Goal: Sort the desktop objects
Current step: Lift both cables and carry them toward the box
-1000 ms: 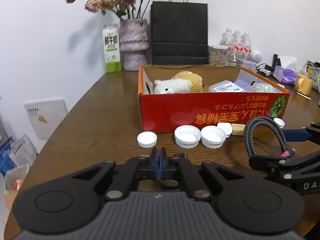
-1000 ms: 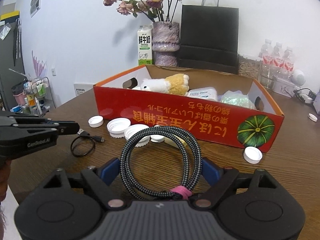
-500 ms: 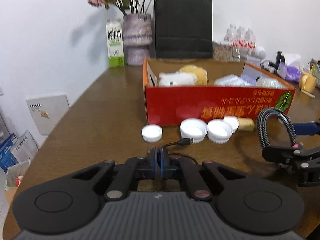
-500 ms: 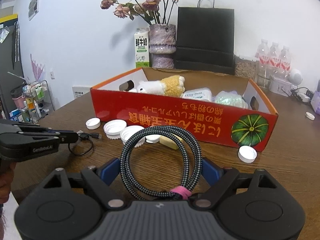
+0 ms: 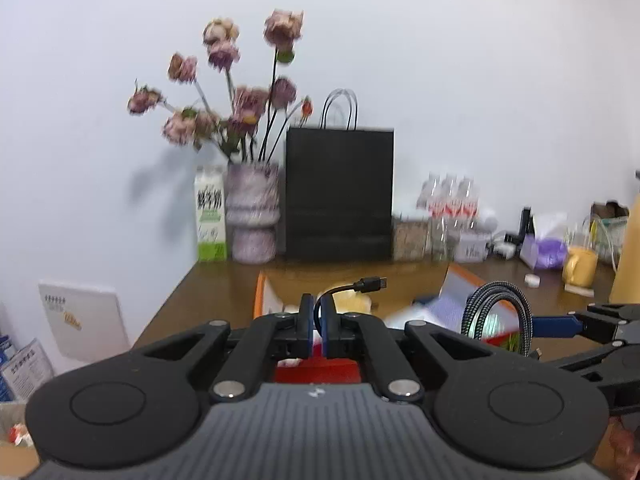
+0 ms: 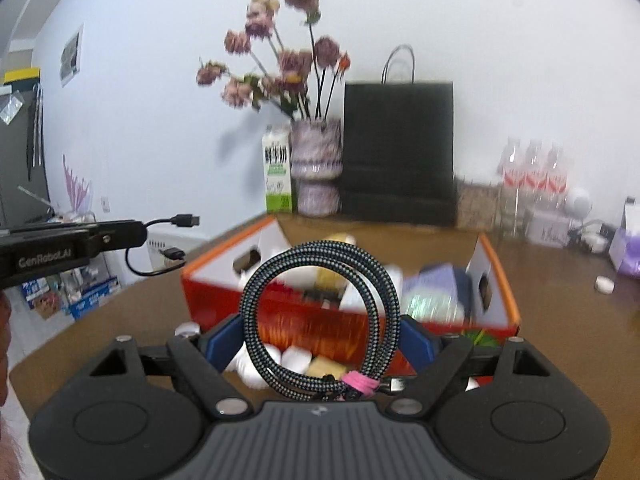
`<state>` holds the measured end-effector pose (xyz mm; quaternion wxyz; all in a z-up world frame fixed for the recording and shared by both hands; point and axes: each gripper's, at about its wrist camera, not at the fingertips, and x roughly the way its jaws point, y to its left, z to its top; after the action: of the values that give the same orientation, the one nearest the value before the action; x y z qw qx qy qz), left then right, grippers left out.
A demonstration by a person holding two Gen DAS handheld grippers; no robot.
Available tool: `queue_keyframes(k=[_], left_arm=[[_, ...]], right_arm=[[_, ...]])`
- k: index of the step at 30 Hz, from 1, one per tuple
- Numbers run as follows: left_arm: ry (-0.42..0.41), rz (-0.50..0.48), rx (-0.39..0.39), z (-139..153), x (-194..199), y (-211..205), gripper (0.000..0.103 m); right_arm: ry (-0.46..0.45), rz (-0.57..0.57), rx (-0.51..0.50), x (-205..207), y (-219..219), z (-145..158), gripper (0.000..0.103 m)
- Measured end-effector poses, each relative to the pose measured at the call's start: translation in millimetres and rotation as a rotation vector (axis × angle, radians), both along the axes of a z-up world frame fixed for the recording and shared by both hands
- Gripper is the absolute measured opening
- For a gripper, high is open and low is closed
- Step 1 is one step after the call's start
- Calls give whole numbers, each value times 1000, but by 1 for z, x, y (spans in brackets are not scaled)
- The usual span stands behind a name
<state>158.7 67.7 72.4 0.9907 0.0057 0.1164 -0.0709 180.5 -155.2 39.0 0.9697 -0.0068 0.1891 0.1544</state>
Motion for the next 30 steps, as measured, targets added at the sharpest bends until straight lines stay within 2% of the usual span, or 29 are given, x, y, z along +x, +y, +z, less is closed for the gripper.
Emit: queue_keyframes(k=[7,12,17,22,26,30], left_arm=[[-30,-11,-55,13,42,-19,4],[10,-1,-90,6,87,-29,4],[62,0,-101,-10,127,-41,4],[181,-22,-80,-37,160,-47,4],[212,-6,-46,-53,167,-48,3],[242,7,-13,-65,172,-52,6]], right_arm=[[-92,-57,3,31,-15,34,82],[-80,-117,8,75,-32,38,82],[-29,-157,8,123,-44,23,82],[72,-160,-5,165,-51,-8,82],[130,-154,-43,178,-49,-30,82],[131,-153,-72,175,-45,-43,84]])
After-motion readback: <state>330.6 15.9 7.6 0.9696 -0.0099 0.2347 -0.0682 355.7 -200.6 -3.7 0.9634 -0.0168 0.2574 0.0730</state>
